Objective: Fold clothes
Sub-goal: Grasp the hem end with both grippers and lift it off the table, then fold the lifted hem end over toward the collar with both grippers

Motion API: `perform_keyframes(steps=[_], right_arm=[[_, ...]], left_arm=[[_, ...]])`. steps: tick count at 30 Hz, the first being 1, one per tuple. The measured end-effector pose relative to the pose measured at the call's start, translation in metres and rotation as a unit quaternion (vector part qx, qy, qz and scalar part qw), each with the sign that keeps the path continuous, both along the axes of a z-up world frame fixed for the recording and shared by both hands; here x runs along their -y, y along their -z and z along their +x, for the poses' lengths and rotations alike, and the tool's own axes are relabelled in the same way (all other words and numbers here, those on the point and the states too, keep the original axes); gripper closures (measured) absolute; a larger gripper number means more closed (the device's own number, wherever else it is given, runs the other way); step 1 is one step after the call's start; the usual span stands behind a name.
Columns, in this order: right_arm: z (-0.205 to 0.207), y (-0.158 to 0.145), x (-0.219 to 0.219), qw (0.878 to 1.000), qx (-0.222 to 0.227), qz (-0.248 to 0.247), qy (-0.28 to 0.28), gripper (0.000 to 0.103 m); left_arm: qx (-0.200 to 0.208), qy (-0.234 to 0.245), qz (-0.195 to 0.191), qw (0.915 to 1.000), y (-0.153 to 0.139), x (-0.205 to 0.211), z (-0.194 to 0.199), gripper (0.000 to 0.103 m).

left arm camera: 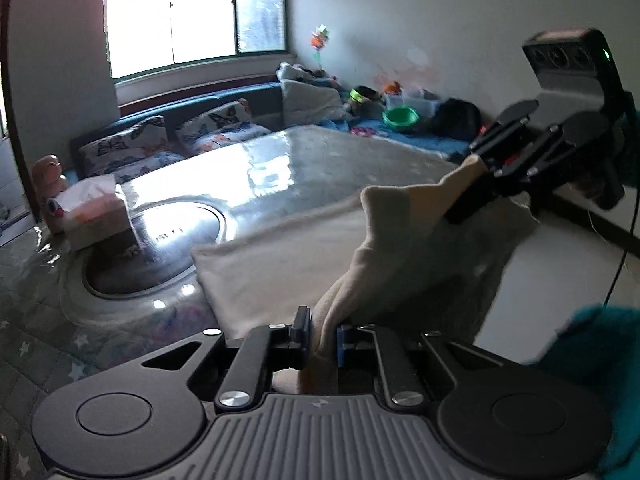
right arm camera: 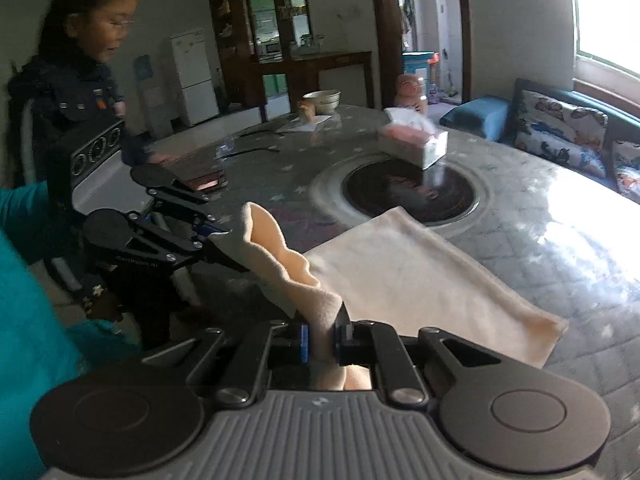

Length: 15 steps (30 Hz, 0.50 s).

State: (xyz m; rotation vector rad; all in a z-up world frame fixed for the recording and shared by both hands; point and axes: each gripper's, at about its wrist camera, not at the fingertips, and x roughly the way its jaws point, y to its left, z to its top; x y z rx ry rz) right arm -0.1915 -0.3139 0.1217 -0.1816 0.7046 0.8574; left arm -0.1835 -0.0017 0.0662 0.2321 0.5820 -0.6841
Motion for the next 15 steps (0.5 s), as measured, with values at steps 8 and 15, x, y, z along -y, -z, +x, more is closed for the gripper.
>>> perform_keyframes(steps=[8, 15], right_arm=[[0.09, 0.011, 0.007, 0.998, -0.006, -0.015, 0.062, 0.093], [0.163, 0.054, 0.002, 0.988, 0.001, -0.044, 0.148, 0.092]], left_arm=[[0.014, -0.03, 0.008, 0.9994, 0.0, 0.026, 0.094, 0.089], [0.001, -0.086, 0.044, 0.9953, 0.04, 0.051, 0.178, 0.081]])
